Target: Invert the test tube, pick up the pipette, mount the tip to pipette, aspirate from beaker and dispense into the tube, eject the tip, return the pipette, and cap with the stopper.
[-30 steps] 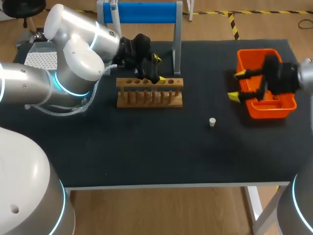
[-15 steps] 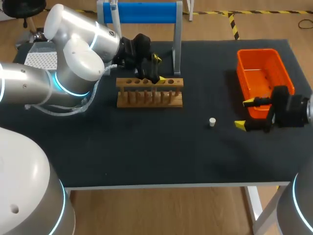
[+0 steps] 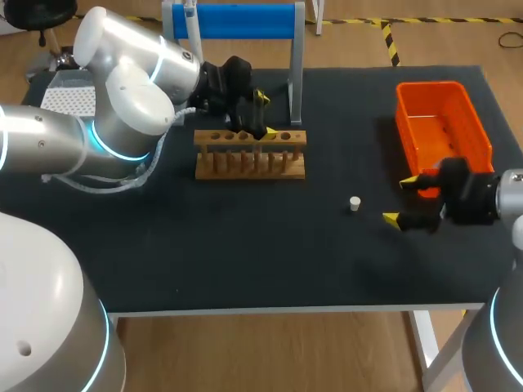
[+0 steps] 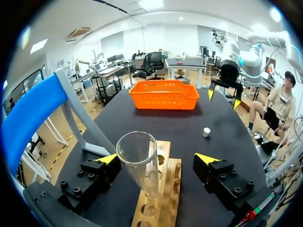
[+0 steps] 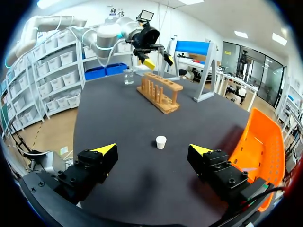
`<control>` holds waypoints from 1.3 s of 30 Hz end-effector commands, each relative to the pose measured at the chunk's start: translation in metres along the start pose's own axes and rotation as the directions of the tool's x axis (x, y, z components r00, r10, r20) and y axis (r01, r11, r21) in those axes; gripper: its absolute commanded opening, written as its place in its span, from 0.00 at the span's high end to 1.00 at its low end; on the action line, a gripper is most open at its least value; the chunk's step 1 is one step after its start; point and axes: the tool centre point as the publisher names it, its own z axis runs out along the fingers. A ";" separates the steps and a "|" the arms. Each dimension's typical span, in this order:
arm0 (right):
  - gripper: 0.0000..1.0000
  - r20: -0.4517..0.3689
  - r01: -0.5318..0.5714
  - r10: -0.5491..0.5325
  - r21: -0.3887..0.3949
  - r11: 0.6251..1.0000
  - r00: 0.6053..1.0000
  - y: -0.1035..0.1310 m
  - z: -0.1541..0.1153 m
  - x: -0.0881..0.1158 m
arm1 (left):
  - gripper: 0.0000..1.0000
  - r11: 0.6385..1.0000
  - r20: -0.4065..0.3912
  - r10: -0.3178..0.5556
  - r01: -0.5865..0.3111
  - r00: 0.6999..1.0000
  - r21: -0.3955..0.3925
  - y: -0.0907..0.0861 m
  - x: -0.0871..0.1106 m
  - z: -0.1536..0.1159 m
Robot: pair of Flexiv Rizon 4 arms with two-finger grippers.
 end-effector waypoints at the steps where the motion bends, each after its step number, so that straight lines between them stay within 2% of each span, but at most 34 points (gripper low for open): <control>1: 0.00 0.001 -0.003 0.003 0.020 1.000 1.000 -0.003 0.011 -0.001 | 0.00 1.000 -0.003 0.000 0.000 1.000 -0.003 0.000 -0.001 0.001; 22: 0.00 0.013 0.018 -0.019 0.087 0.996 1.000 -0.006 0.051 0.000 | 0.00 1.000 -0.003 0.000 0.000 1.000 -0.003 0.000 -0.001 0.001; 24: 0.01 0.014 0.017 -0.018 0.090 0.996 1.000 -0.006 0.054 -0.001 | 0.00 1.000 -0.003 0.000 0.000 1.000 -0.003 0.000 -0.001 0.001; 32: 0.17 0.019 0.003 -0.005 0.108 0.994 1.000 -0.010 0.063 -0.005 | 0.00 1.000 -0.003 0.000 0.000 1.000 -0.003 0.000 -0.001 0.001; 39: 0.19 0.020 -0.003 0.001 0.115 0.993 1.000 -0.010 0.070 -0.007 | 0.00 1.000 -0.003 0.000 0.000 1.000 -0.003 0.000 -0.001 0.001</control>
